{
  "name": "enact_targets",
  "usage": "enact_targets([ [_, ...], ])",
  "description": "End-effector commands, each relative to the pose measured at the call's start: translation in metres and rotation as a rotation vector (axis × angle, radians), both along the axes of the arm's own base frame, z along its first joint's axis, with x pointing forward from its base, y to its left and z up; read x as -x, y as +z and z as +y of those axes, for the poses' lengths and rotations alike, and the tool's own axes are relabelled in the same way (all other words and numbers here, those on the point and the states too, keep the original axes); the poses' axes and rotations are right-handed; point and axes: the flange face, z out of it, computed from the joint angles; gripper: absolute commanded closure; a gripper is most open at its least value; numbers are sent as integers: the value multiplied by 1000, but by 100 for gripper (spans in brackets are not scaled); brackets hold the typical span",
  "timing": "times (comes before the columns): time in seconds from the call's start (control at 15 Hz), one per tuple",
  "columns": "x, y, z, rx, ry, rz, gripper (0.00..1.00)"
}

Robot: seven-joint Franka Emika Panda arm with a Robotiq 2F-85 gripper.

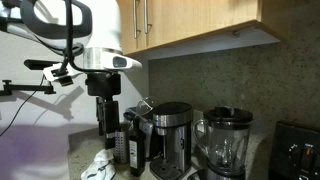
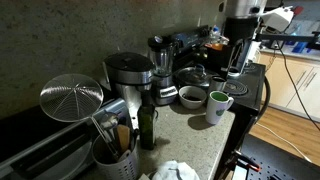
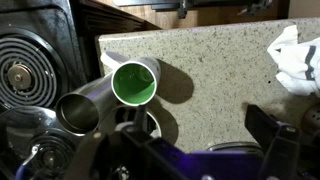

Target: Press the button on the blender

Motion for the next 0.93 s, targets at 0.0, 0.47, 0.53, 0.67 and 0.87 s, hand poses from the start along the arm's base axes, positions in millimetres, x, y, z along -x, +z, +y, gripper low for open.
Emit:
enact_targets([
  [0.0,0,1,0,0,0,1,0],
  [0.47,-6,-11,8,-3,-50,9,0],
  [0.53,-10,-18,10,2,-90,-7,0],
  [0.67,-22,-34,10,9,-191,-26,0],
  [0.87,-47,-55,4,30,-312,-106,0],
])
